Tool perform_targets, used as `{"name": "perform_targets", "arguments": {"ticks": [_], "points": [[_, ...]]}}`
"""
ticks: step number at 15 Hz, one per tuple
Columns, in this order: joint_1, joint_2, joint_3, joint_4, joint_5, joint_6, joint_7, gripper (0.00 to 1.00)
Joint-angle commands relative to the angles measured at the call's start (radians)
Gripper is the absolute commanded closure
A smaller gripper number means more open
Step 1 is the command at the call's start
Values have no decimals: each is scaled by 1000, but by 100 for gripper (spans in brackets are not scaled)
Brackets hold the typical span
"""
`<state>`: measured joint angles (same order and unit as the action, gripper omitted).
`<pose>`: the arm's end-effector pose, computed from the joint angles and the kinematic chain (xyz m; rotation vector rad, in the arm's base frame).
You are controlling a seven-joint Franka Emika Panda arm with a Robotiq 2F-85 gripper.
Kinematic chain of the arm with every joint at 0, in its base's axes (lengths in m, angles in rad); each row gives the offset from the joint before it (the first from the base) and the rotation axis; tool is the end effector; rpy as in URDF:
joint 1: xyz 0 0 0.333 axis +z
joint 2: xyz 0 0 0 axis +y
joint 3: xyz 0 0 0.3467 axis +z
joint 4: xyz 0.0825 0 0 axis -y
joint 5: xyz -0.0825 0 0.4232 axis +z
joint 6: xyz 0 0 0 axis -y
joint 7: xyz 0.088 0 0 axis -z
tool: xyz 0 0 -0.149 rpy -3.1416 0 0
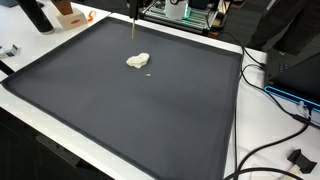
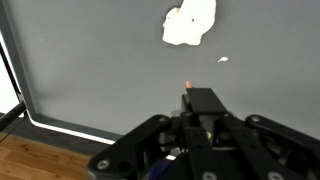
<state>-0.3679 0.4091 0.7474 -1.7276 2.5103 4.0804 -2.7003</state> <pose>0.5584 0.0753 0.3610 2.9256 0.2933 0.4287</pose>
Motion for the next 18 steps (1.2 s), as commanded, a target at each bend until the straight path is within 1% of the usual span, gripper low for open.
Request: {"name": "perform_targets", "arguments": {"ticks": [1,4,7,13,17,18], "points": [[-16,47,6,-13,-1,33,5,97],[-58,105,55,-9,-2,57,-13,97],[-86,160,83,-7,-3,78,-22,97],[-98,227,90,0,-4,108,-26,97],[-104,248,93,1,-4,88,-45,97],[-95,245,81,1,-4,79,-47,97]]}}
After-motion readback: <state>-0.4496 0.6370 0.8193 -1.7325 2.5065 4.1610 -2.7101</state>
